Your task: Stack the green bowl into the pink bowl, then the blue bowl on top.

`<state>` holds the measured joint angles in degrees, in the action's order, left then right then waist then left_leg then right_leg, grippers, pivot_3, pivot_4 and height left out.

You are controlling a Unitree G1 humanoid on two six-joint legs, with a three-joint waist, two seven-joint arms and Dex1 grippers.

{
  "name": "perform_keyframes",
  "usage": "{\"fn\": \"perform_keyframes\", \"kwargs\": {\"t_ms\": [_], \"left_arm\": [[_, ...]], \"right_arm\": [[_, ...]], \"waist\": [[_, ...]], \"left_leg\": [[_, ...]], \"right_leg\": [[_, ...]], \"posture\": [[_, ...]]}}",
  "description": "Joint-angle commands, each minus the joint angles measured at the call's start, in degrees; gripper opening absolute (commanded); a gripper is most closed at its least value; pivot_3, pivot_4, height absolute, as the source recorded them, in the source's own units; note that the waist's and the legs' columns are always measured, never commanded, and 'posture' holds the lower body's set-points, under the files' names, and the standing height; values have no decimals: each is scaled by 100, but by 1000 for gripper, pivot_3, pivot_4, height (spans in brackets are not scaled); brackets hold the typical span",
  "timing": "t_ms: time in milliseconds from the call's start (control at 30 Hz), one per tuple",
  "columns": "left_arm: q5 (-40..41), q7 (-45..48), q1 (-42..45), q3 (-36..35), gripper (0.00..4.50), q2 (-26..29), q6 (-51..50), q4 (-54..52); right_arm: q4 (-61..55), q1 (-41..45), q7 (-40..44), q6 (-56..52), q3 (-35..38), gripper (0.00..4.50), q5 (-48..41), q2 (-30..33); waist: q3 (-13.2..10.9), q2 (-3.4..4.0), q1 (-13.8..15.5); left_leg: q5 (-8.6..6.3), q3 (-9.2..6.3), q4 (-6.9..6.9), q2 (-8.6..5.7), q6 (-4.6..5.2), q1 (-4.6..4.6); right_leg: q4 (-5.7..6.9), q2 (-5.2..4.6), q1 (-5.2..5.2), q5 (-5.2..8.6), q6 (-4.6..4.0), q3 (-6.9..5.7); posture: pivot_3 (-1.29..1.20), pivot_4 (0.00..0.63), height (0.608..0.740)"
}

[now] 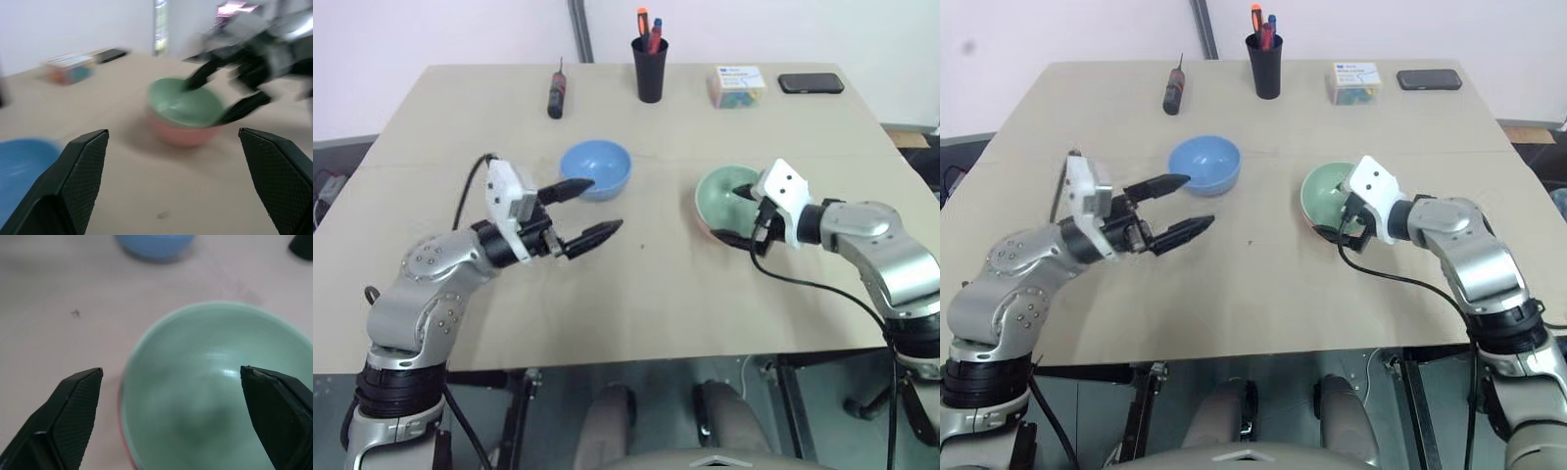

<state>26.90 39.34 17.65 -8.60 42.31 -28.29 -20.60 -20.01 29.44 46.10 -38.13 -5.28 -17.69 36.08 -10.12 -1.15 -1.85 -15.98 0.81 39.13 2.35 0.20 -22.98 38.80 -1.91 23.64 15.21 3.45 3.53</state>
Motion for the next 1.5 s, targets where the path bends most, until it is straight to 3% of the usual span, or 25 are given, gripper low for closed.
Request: {"fn": "perform_keyframes", "kwargs": {"t_ms": [33, 167, 433, 767, 800, 1100, 1267, 1500], "left_arm": [[-1123, -679, 599, 451, 4500, 320, -212, 103], [-2400, -249, 1640, 1717, 4500, 784, 42, 908], [-3714, 683, 2902, 3233, 4500, 363, 1065, 2796], [-4037, 979, 3445, 3180, 146, -174, 2003, 4054], [-4023, 1019, 3460, 3151, 31, -217, 2008, 4097], [-3442, 1992, 3750, 2843, 31, -386, 2121, 3834], [-2645, 2901, 4477, 2743, 31, -1019, 2169, 3558], [-2702, 3366, 5020, 3140, 31, -2076, 3043, 4443]], "right_arm": [[-763, -151, 59, 148, 517, 4454, -676, -202], [-1117, -231, -177, 113, 483, 4454, -788, -337], [-1434, -410, -581, 103, 472, 4454, -642, -268], [-2062, -938, -1009, -188, 868, 4500, -806, -40], [-2091, -985, -1029, -198, 914, 4500, -826, -20], [-2372, -1519, -1245, -255, 1388, 4500, -906, 203], [-3018, -2714, -1489, -473, 2239, 4500, -946, 265], [-3824, -3908, -1995, -622, 2973, 4500, -909, 2]], "waist": [[0, 0, 1], [-1, -4, 76], [-2, -3, 114], [-2, -3, 118], [-2, -3, 118], [-2, -4, 127], [-2, -5, 287], [2, 3, 206]], "left_leg": [[0, -1, 0, 0, 0, 0], [0, -4, 2, -2, 0, 0], [0, 3, 1, -2, 0, -8], [1, -21, 26, -2, -1, -75], [1, -23, 26, -3, 0, -75], [1, -30, 29, -3, 0, -79], [1, -57, 39, -11, -1, -101], [2, -68, 41, -13, 0, -71]], "right_leg": [[1, 1, -1, 0, 0, -1], [0, 1, -6, 0, 0, -10], [-7, 5, 4, 1, 0, -7], [-2, 1, 52, 0, 0, -31], [-2, 1, 51, 0, 0, -33], [1, 1, 51, 0, 0, -39], [-16, -5, 43, 0, 0, -69], [-10, 0, 13, 1, 1, -71]], "posture": [[0, 150, 740], [0, 150, 740], [0, 150, 740], [0, 150, 740], [0, 150, 740], [0, 150, 740], [0, 150, 740], [0, 150, 740]]}}
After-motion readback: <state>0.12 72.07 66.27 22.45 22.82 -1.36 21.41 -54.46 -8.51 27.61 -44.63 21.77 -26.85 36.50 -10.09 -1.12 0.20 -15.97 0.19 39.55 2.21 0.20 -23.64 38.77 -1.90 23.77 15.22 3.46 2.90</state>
